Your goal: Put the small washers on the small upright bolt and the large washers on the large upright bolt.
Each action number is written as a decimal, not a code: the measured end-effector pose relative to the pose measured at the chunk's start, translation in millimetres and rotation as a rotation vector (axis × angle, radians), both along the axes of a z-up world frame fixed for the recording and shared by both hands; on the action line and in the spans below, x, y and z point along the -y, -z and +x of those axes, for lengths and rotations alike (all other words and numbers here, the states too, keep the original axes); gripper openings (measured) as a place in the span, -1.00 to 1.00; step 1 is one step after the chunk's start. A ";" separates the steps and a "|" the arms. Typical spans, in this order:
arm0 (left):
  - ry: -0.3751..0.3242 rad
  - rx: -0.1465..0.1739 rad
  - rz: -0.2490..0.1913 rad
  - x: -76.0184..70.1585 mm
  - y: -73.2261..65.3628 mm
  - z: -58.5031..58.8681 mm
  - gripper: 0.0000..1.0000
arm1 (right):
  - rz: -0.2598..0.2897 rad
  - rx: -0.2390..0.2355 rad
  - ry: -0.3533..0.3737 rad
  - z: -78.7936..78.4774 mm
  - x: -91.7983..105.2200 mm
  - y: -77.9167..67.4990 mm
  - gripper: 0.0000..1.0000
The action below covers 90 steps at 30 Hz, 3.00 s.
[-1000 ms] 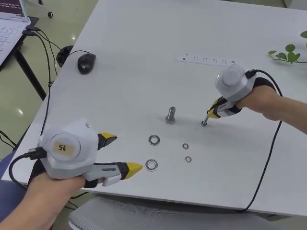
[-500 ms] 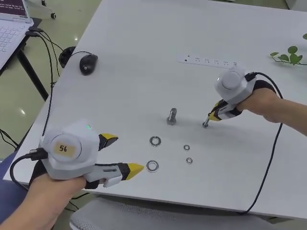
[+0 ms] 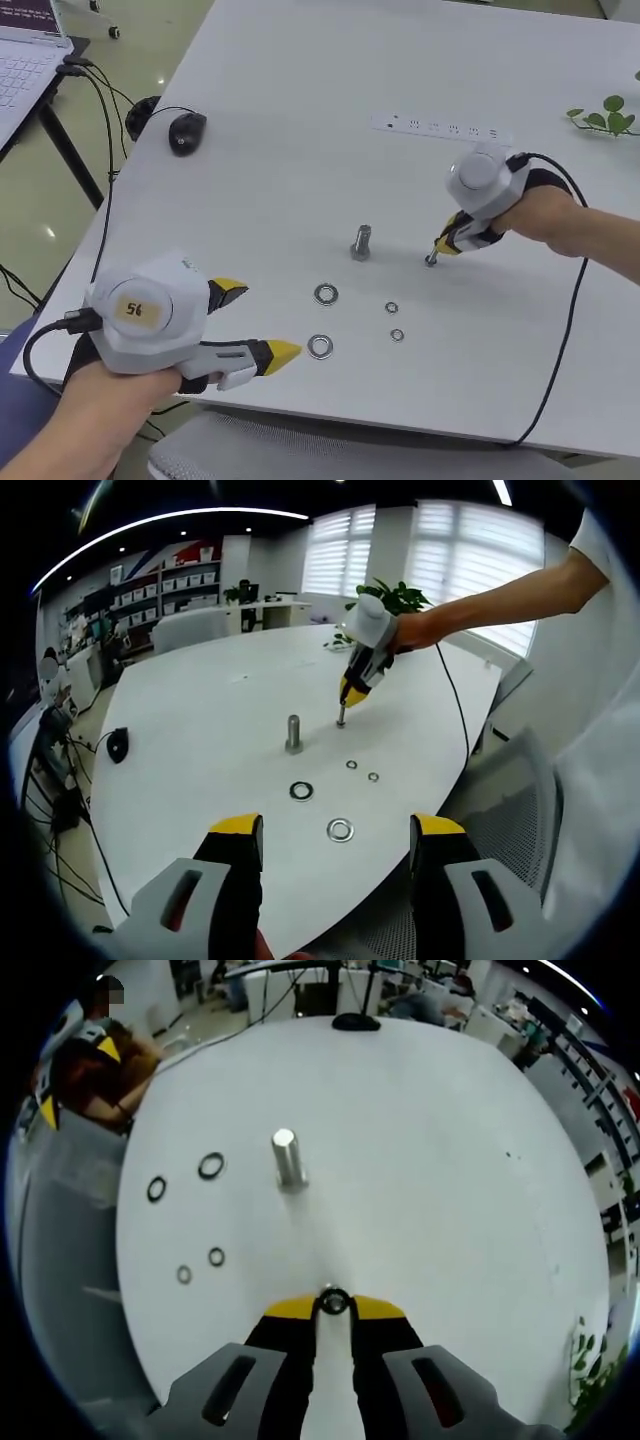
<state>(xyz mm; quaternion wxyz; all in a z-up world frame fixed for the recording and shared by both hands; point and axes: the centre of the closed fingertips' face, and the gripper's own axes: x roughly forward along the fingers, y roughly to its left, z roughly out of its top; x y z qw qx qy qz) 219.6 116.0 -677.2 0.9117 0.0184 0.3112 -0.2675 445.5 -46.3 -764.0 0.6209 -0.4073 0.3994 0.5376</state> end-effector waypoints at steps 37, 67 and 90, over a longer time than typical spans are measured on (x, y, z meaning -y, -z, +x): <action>0.003 -0.008 0.006 2.9 -0.2 -0.4 0.17 | 0.004 -0.024 0.016 -2.6 1.7 18.0 -0.65; 0.138 -0.035 0.018 42.7 1.3 15.8 0.16 | 0.244 -0.029 0.295 -101.1 75.3 4.4 -0.53; 0.015 -0.014 0.078 57.3 -17.0 12.0 0.15 | 0.313 -0.131 0.184 -137.7 27.6 38.3 -0.57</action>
